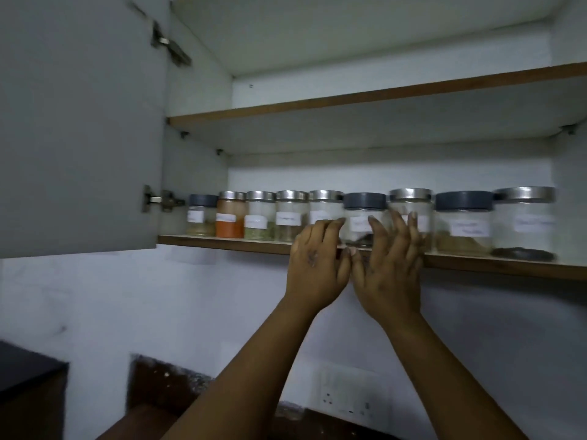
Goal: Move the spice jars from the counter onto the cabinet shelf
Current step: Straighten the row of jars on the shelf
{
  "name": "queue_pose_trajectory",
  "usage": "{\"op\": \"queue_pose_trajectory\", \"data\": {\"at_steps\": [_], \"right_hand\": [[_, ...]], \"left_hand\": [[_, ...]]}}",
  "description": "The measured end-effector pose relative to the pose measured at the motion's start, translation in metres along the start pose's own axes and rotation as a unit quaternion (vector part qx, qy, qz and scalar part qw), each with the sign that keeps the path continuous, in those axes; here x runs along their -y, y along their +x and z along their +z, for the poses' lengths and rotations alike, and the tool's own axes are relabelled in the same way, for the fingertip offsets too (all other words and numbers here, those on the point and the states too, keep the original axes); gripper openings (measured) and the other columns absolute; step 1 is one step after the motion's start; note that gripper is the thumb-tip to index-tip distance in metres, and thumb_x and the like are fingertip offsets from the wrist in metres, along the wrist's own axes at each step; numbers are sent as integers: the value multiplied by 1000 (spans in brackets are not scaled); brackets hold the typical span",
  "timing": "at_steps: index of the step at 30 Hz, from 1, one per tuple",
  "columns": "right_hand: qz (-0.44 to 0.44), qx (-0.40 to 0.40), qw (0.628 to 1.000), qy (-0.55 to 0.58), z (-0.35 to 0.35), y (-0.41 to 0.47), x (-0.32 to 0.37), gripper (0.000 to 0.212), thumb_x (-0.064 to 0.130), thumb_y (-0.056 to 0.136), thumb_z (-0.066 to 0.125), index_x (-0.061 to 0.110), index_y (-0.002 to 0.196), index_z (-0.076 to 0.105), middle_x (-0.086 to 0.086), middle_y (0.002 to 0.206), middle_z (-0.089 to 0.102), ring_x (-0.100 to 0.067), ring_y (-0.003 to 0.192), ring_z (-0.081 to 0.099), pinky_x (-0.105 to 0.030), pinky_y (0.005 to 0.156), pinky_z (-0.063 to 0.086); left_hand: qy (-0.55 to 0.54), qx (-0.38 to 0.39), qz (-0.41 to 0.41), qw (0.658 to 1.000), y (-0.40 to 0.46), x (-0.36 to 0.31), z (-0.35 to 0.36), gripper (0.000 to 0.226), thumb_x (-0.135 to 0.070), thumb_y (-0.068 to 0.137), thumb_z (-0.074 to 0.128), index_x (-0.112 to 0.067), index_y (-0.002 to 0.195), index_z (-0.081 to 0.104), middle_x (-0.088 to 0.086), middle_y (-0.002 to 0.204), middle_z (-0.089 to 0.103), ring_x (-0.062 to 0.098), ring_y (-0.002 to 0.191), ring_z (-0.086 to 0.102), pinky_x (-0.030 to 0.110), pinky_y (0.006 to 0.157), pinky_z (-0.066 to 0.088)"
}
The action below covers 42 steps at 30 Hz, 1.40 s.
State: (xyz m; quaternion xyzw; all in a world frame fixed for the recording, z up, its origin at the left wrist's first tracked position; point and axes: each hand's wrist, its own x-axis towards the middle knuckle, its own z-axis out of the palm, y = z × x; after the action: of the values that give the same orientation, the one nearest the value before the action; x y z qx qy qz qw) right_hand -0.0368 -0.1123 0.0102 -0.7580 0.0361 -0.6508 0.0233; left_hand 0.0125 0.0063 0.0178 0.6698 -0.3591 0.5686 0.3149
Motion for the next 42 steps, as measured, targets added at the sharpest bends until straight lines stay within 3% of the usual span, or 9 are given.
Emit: {"op": "queue_pose_trajectory", "data": {"at_steps": [10,15,22,25,30,34,38,40,42], "right_hand": [[-104,23,993,53,68,83,158,40,48,92,54,21,121,59,-4,124,58,-28,128,41,-47,103,32],[-193,93,976,-40,111,135,211,25,15,88,60,23,111,61,1,112,64,-21,112,48,-39,93,38],[-127,310,933,-131,172,183,252,35,33,98,51,13,126,56,-9,123,61,-24,112,55,-38,93,49],[-132,387,892,-195,191,194,266,34,30,97,54,10,124,61,-7,119,64,-23,107,59,-35,92,51],[-135,419,851,-288,225,216,273,30,27,93,61,6,115,65,-6,107,67,-19,89,61,-26,78,45],[-104,418,842,-324,272,227,275,37,31,94,61,8,69,46,-2,67,44,-12,56,37,-23,61,38],[-75,421,848,-313,297,232,266,43,34,94,61,11,64,41,-1,66,41,-12,55,37,-21,50,31],[-66,414,856,-302,303,230,257,46,37,94,59,9,63,41,-3,67,44,-17,62,45,-24,56,37],[-69,409,858,-303,311,230,250,43,38,95,58,7,68,46,-6,73,48,-21,75,49,-27,68,39]], "left_hand": [[163,148,37,975,65,182,-134,19,-29,96,50,-19,104,64,-1,91,71,20,91,64,35,90,38],[144,180,-23,973,110,268,-170,29,-14,94,49,-16,121,59,3,114,67,21,109,58,38,97,46],[199,334,-16,921,170,321,-128,37,-14,95,58,-12,132,56,10,135,55,24,123,52,34,104,43],[225,408,-15,885,166,338,-99,33,-24,94,61,-5,120,65,12,119,65,22,101,59,33,94,47],[193,410,-61,889,171,369,-62,31,-23,91,64,-13,120,68,8,118,66,24,109,59,32,95,49],[197,419,-95,881,181,379,-24,31,-33,89,66,-9,108,68,7,102,63,21,95,60,28,84,48],[216,415,-116,876,190,386,7,24,-30,87,71,-8,91,63,12,109,64,21,108,62,28,82,47],[227,427,-119,867,192,393,11,22,-28,86,70,-11,78,58,13,102,62,20,94,63,28,77,45],[230,438,-112,862,192,400,14,19,-25,87,68,-9,97,67,13,108,63,23,88,60,29,78,44]]}}
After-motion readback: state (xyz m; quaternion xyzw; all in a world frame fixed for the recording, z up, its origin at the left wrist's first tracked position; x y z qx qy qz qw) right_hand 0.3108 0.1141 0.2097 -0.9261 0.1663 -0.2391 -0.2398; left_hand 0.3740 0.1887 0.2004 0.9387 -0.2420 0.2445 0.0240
